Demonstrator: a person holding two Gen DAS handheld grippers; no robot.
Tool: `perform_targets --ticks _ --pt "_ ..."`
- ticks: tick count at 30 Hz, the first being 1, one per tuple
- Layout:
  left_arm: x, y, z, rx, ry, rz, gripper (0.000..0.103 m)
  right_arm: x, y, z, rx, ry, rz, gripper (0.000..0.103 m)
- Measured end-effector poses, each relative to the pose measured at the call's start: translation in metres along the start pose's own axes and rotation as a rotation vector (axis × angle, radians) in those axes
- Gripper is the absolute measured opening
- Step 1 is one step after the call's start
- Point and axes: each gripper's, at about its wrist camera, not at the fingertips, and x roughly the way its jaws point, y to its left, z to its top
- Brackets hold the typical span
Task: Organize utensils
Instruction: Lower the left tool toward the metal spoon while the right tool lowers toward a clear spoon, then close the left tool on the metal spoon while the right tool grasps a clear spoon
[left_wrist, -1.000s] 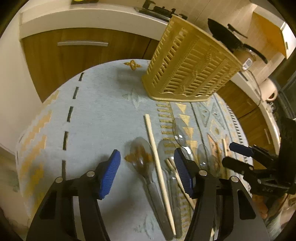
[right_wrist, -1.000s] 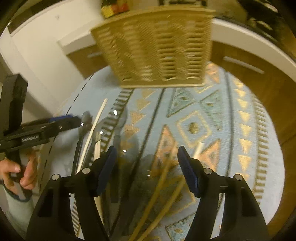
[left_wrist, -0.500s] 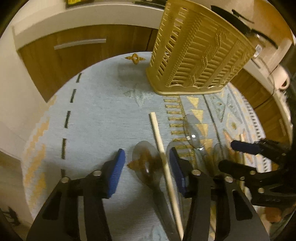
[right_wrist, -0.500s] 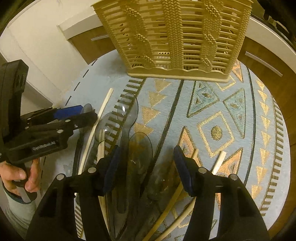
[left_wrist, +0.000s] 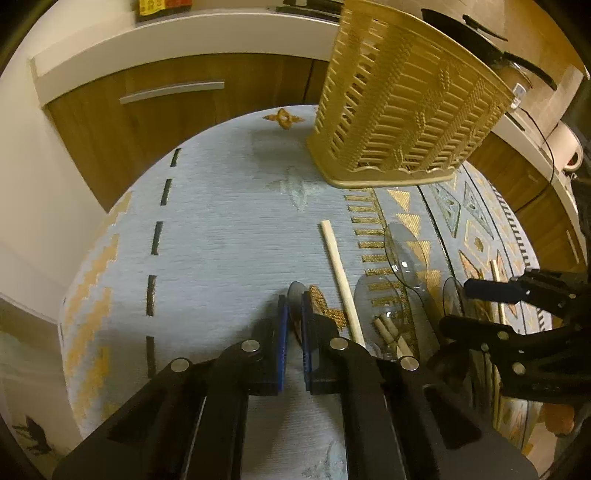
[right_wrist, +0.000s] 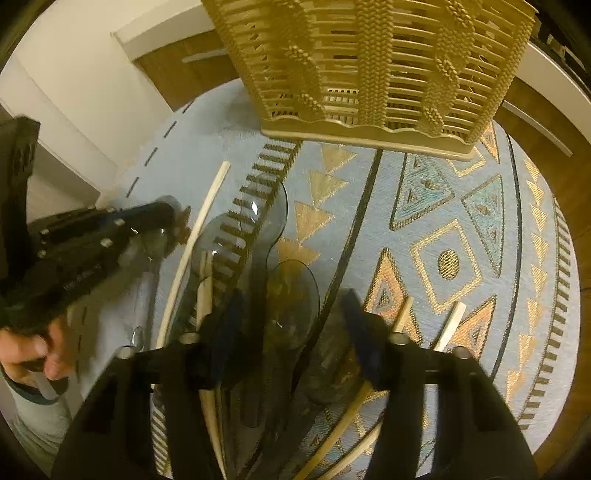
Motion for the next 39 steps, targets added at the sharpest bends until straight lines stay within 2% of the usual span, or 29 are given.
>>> perform_targets --ticks 5,8,10,12,14,17,21,24,29,31,32,33,39 --pt "0.001 0.002 -0.001 -0.006 0.006 -0.016 0.007 0.008 0.007 0.007 -0.003 0.016 -0.019 0.041" --pt "0.002 0.007 0.0 -0.04 0.021 -0.061 0.009 0.012 0.015 0.009 -0.016 0.03 -0.03 0.041" --pt "0.0 0.012 0.001 -0.058 0.013 -0.079 0.018 0.015 0.019 0.009 -0.029 0.032 -0.042 0.041" --pt "-0.004 0.016 0.0 -0.074 -0.003 -0.081 0.035 0.017 0.023 0.009 -0.037 0.028 -0.048 0.041" --pt "-0.007 0.018 0.0 -0.079 -0.015 -0.075 0.041 0.015 0.025 0.003 -0.04 0.021 -0.045 0.038" --pt "-0.009 0.016 0.0 -0.063 -0.009 -0.064 0.043 0.016 0.024 0.002 -0.041 0.017 -0.039 0.032" --pt "-0.001 0.004 0.001 -0.022 0.031 -0.036 0.044 0.011 0.012 0.001 -0.016 0.03 -0.016 0.032" --pt "0.005 -0.006 0.003 0.008 0.038 0.002 0.049 0.009 0.002 0.0 0.016 0.033 0.018 0.032" --pt "0.008 -0.023 0.001 0.092 0.032 0.102 0.049 0.004 -0.004 -0.001 0.036 0.036 0.057 0.037" --pt "0.008 -0.023 0.0 0.088 0.033 0.101 0.046 0.004 -0.003 0.0 0.036 0.038 0.063 0.042" --pt "0.007 -0.022 0.0 0.083 0.034 0.092 0.04 0.003 -0.002 0.0 0.034 0.04 0.062 0.042" --pt "0.007 -0.021 -0.001 0.091 0.033 0.118 0.032 0.003 -0.001 0.0 0.031 0.042 0.053 0.043" --pt "0.004 -0.017 -0.004 0.111 0.02 0.111 0.032 0.01 0.015 0.003 -0.032 0.055 -0.018 0.042"
